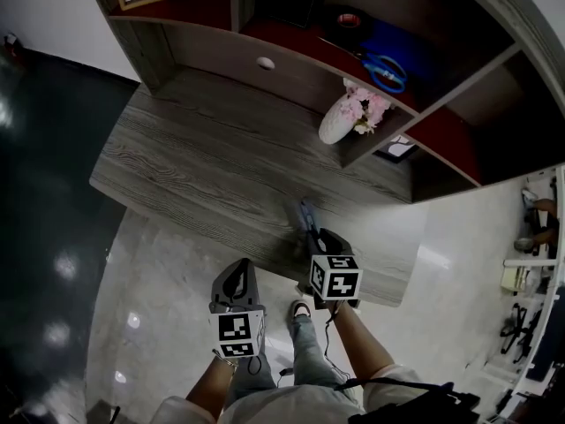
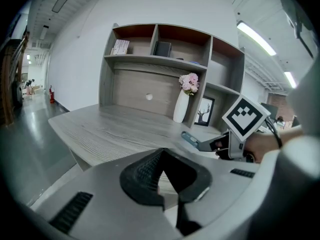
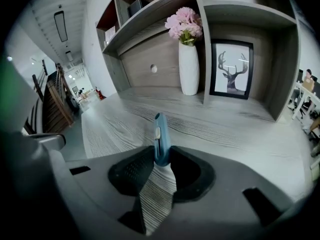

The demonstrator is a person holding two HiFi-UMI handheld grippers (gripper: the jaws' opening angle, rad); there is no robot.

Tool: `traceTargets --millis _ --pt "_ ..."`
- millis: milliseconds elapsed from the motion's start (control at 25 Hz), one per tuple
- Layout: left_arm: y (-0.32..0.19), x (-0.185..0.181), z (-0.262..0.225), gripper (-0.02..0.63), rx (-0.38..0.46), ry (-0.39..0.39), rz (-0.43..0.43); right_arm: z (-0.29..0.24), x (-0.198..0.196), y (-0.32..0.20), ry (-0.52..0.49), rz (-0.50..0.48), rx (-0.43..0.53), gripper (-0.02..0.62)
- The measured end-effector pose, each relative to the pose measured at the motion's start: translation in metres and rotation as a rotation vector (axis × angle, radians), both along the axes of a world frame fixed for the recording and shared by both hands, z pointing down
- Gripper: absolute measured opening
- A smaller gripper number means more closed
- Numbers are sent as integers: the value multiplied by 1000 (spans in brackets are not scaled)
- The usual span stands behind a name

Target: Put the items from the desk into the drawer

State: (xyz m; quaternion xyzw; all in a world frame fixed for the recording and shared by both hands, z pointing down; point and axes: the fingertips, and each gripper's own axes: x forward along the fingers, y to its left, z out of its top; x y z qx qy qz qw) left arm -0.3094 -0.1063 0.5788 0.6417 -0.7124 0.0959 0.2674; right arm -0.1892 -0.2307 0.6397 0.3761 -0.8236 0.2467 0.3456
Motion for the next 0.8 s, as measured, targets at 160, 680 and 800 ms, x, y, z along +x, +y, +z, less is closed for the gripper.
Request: traceTargets --millis 160,680,800 --pt "-1 11 -2 -2 1 3 22 -4 9 3 -9 15 0 98" --pt "1 51 -15 -3 25 5 88 -19 48 21 -36 74 9 98" --pt "4 61 -16 -3 26 5 103 -23 58 27 -41 87 10 98"
